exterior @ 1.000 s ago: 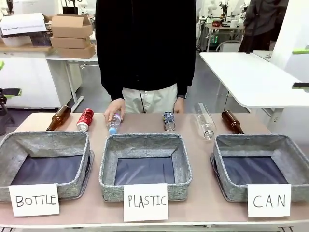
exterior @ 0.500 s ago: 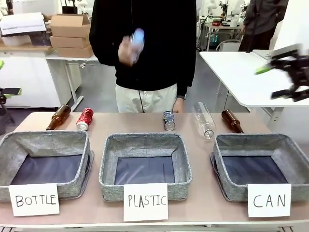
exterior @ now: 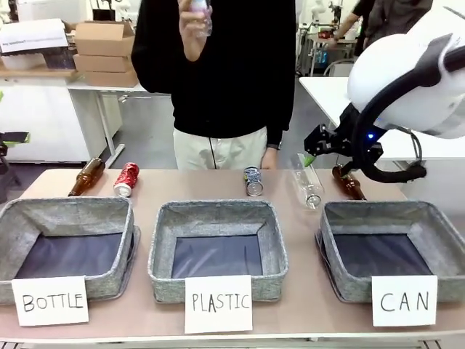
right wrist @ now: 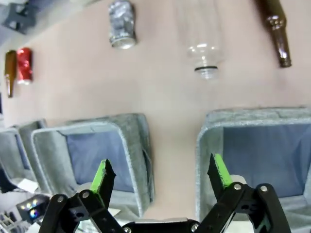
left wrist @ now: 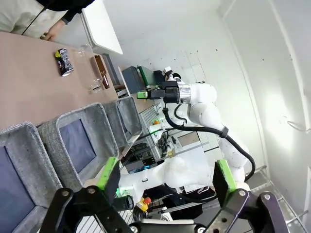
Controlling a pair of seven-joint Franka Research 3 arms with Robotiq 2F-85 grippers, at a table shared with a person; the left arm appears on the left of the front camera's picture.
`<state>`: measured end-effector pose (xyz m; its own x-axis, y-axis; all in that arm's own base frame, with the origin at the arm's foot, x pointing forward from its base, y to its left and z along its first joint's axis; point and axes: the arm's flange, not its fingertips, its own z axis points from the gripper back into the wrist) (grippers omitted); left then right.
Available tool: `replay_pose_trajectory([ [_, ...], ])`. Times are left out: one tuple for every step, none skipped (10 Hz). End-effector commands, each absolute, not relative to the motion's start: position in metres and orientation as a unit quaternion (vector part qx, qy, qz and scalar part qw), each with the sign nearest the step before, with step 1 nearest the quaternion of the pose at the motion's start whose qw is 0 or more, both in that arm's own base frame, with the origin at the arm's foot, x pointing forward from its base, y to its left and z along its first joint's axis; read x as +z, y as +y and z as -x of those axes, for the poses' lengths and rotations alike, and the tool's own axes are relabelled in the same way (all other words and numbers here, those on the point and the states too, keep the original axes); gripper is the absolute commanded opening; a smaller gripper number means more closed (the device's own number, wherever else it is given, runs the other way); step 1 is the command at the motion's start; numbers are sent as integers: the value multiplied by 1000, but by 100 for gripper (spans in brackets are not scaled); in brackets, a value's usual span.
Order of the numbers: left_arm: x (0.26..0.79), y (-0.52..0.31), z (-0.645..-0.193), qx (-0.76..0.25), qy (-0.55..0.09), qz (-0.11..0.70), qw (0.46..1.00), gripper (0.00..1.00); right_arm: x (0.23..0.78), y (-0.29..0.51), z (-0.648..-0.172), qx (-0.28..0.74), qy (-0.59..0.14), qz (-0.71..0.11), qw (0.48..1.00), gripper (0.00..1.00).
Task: Sort the can waste into the basket.
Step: Pick up the can waste from the table and place it in the right Fabric basket.
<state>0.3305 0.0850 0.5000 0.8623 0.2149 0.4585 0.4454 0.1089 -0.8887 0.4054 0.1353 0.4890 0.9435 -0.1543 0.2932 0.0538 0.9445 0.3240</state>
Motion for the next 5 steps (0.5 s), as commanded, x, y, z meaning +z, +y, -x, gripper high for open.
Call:
replay_pose_trajectory([
  [501,84,-331,-92,-259,667,692,100,508,135,-391,-75,-182,-174,965,100],
  [501,84,-331,-92,-259,667,692,100,508,135,-391,-75,-182,-174,965,100],
  [501,84,-331,-92,-259,667,692,100,508,135,-391,-75,-182,-174,965,100],
  [501,84,-331,-92,-259,667,692,100,508,135,-391,-75,-182,-174,965,100],
  [501,84,-331,-92,-259,667,692,100,511,133,-396,-60,-175,-181,966,100],
])
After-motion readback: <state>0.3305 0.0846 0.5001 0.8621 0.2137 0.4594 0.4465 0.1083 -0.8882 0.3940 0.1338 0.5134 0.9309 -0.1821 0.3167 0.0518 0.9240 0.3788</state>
